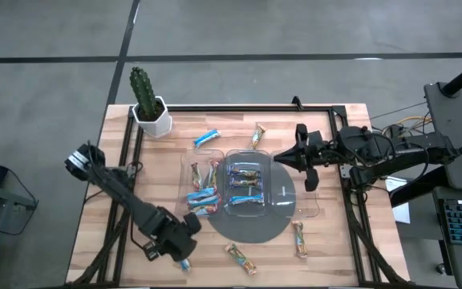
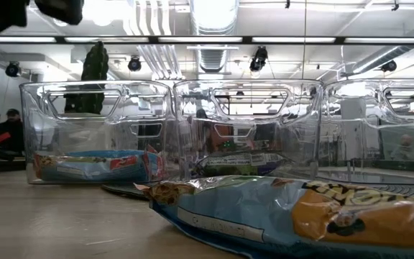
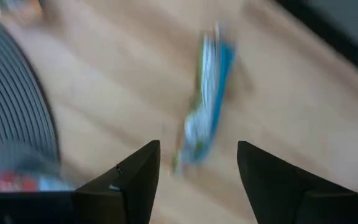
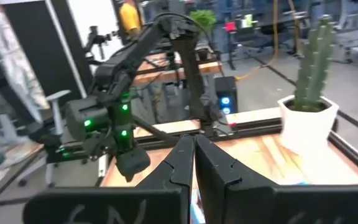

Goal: Pick and place Granola Bars by type
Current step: Put the yellow granola bar into the right transparent bin

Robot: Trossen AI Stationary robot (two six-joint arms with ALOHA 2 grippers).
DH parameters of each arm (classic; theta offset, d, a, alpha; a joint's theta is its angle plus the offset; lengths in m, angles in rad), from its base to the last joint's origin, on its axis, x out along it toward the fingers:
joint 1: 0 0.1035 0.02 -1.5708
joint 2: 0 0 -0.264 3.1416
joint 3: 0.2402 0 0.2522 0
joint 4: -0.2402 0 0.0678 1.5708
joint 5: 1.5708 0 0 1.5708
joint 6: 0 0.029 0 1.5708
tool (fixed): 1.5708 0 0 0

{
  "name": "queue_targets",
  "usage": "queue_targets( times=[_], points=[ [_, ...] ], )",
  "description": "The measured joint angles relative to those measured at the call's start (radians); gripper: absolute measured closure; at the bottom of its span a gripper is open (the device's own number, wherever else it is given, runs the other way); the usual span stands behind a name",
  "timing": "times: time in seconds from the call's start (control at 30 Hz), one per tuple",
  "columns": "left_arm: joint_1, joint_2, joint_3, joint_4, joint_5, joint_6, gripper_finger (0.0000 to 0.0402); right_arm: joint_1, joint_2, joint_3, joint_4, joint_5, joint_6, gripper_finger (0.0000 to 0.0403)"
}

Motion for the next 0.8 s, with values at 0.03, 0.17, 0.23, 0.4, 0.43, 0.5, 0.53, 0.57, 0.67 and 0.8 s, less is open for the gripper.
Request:
queue_targets(
  times=[0.03, 0.17, 0.23, 0.4, 0.43, 0.5, 0.53, 0.57, 0.67, 0.8],
  points=[
    [-0.009, 0.003, -0.002, 0.042, -0.004, -0.007, 0.0204, 0.000, 0.000, 0.000, 0.000, -0.013, -0.002, 0.0394],
    [-0.030, 0.012, -0.007, 0.163, -0.057, -0.008, 0.0204, 0.000, 0.000, 0.000, 0.000, -0.027, -0.040, 0.0394],
    [-0.033, 0.012, 0.003, 0.166, -0.101, -0.010, 0.0204, 0.000, 0.000, 0.000, 0.000, -0.027, -0.045, 0.0394],
    [-0.032, 0.011, 0.031, 0.160, -0.204, -0.049, 0.0204, 0.000, 0.000, 0.000, 0.000, -0.027, -0.045, 0.0394],
    [-0.032, 0.011, 0.037, 0.162, -0.225, -0.060, 0.0204, 0.000, 0.000, 0.000, 0.000, -0.027, -0.045, 0.0394],
    [-0.032, 0.011, 0.047, 0.161, -0.267, -0.067, 0.0204, 0.000, 0.000, 0.000, 0.000, -0.027, -0.044, 0.0394],
    [-0.032, 0.011, 0.051, 0.162, -0.281, -0.068, 0.0204, 0.000, 0.000, 0.000, 0.000, -0.029, -0.044, 0.0394],
    [-0.032, 0.011, 0.054, 0.161, -0.297, -0.068, 0.0204, 0.000, 0.000, 0.000, 0.000, -0.030, -0.043, 0.0394],
    [-0.032, 0.011, 0.074, 0.122, -0.356, -0.069, 0.0204, 0.000, 0.000, 0.000, 0.000, -0.030, -0.041, 0.0394],
    [-0.031, 0.007, 0.105, 0.006, -0.503, -0.145, 0.0204, 0.000, 0.000, 0.000, 0.001, -0.029, -0.041, 0.0394]
  ],
)
